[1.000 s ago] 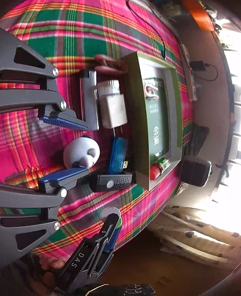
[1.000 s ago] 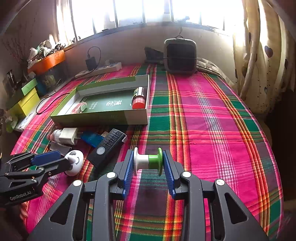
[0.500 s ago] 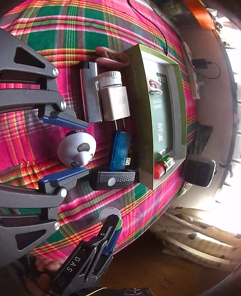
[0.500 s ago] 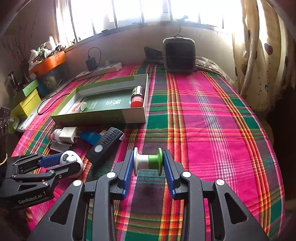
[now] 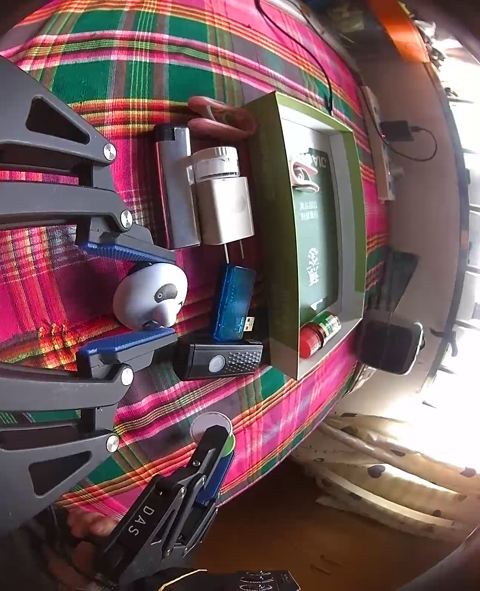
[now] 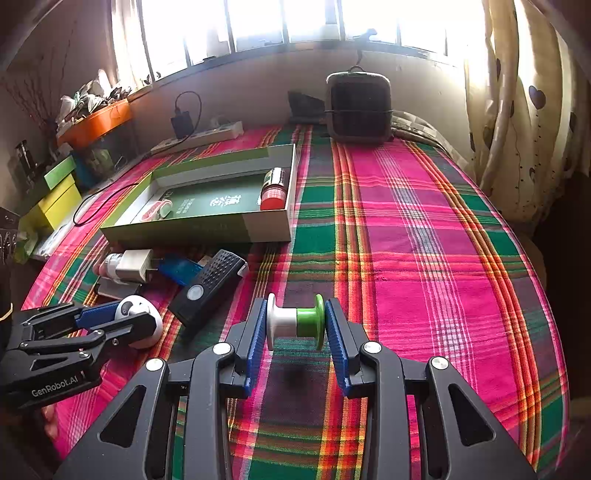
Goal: Organize rigid objects
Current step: 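Carry white toy with left gripper while right gripper carries spool into green box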
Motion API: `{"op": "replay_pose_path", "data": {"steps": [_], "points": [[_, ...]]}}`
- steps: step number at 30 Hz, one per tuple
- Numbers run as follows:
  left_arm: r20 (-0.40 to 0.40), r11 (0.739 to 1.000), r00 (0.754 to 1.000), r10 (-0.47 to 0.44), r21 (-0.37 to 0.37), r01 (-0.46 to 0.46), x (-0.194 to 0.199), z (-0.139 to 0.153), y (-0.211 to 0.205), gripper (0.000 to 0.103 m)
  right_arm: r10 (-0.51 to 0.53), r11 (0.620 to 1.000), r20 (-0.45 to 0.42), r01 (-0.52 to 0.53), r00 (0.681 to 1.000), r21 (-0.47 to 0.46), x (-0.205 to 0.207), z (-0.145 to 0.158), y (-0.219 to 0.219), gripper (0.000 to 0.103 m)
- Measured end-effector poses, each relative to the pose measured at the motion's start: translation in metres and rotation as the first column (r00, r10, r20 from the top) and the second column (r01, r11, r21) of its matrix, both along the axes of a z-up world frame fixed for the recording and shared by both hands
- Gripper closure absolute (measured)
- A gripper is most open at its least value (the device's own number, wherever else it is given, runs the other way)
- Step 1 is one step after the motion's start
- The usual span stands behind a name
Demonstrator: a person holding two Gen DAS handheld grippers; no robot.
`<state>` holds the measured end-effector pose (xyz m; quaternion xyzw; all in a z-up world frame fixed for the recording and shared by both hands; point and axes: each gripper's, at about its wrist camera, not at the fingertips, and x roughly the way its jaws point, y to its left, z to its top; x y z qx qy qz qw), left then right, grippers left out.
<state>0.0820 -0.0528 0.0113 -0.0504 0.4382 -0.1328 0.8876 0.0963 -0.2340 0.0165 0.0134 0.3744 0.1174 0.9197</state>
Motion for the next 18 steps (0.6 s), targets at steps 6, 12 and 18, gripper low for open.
{"op": "replay_pose_path", "data": {"steps": [6,12,18], "points": [[0.004,1.000,1.000,0.000,0.000,0.000,-0.0006,0.0003,0.0001,0.071,0.001,1.000,-0.001,-0.001,1.000,-0.001,0.0003,-0.0001,-0.0001,0.070],[0.013,1.000,1.000,-0.001,0.000,0.001,-0.0018,0.0028,0.0000,0.072,0.000,1.000,-0.002,0.000,1.000,0.000,0.0005,-0.0001,0.0000,0.070],[0.018,1.000,1.000,0.000,0.001,0.000,-0.0030,0.0047,0.0019,0.072,0.001,1.000,-0.002,-0.001,1.000,-0.001,0.0008,0.0001,-0.0001,0.070]]}}
